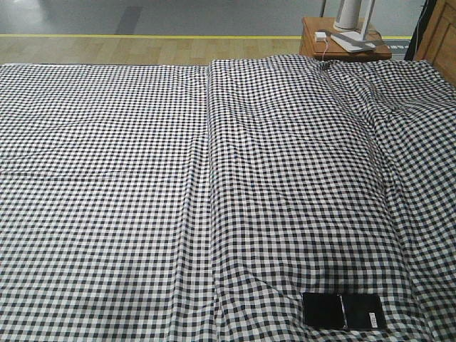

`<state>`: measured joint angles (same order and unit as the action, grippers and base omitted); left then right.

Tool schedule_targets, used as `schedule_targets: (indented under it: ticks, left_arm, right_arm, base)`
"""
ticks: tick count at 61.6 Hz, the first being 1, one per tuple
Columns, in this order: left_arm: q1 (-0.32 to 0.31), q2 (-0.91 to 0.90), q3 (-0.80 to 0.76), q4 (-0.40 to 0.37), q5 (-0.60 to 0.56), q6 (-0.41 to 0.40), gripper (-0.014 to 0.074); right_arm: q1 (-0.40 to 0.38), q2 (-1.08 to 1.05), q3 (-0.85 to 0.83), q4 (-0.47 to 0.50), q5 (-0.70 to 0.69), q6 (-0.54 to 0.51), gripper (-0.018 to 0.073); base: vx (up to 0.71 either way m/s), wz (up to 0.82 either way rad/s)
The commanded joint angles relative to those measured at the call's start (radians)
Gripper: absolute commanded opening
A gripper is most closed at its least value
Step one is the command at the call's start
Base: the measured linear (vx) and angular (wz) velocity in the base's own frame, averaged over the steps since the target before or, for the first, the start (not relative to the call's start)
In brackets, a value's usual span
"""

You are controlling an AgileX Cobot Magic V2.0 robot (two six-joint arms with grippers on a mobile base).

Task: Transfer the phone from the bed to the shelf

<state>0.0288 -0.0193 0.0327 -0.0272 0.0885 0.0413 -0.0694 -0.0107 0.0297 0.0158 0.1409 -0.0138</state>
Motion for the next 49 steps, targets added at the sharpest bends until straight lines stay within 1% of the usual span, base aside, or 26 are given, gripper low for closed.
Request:
schedule_targets:
  ticks: [1,49]
  left_arm:
    - [-0.004,-0.006,-0.025,-0.01,-0.072,-0.009,0.0001]
    - [-0.004,-0.006,-0.025,-0.01,-0.072,-0.009,0.0001]
  right_arm:
    - [-0.005,-0.01,0.007,-0.008,-0.075,-0.01,-0.0005]
    - [-0.005,-0.01,0.007,-0.008,-0.075,-0.01,-0.0005]
  base:
    - [0.0,0.0]
    - [0.0,0.0]
